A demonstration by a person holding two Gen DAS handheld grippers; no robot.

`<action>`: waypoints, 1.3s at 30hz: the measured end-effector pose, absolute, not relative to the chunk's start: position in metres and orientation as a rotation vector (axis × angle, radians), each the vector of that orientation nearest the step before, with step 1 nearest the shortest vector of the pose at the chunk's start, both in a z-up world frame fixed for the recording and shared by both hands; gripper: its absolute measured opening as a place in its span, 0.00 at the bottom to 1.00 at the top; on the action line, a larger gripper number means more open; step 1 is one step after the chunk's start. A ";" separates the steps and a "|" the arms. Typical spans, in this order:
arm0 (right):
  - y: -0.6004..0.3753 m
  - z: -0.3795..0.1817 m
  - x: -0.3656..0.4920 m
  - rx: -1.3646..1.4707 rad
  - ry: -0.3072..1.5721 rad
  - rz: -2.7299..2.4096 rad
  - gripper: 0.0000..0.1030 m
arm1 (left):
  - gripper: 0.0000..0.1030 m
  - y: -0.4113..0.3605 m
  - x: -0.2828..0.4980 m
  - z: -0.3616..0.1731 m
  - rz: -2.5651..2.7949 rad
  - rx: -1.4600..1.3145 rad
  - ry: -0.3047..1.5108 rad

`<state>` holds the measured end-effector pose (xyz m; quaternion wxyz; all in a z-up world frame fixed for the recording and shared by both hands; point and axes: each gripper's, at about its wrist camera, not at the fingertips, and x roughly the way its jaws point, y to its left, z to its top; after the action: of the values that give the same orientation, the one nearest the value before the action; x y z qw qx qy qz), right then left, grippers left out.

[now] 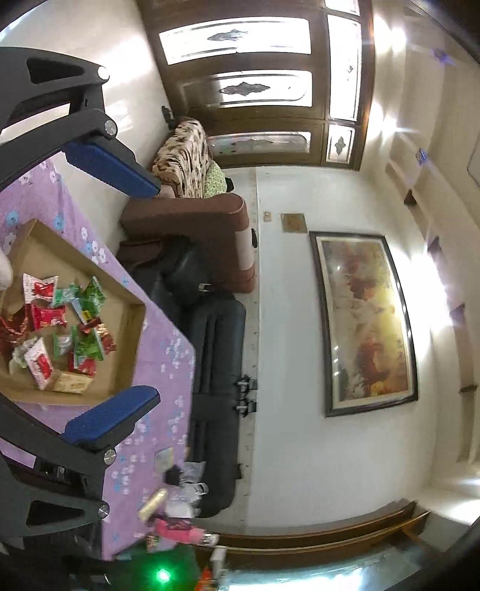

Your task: Organize snacks

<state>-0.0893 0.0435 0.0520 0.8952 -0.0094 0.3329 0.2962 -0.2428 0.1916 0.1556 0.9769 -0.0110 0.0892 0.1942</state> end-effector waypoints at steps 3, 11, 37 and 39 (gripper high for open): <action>0.040 0.049 -0.101 -0.038 0.677 0.613 0.58 | 0.99 0.181 -0.235 0.146 0.360 0.011 0.257; 0.032 0.026 -0.113 -0.089 0.697 0.594 0.63 | 0.99 0.175 -0.228 0.131 0.307 -0.008 0.350; 0.055 -0.004 -0.109 -0.184 0.747 0.623 0.66 | 0.99 0.199 -0.196 0.087 0.293 -0.149 0.563; 0.057 -0.005 -0.108 -0.190 0.750 0.623 0.66 | 0.99 0.200 -0.195 0.086 0.291 -0.155 0.568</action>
<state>-0.1085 0.0571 -0.0045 0.8791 -0.0911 0.3598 0.2989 -0.1952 0.2003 0.0862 0.9466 -0.0763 0.2788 0.1427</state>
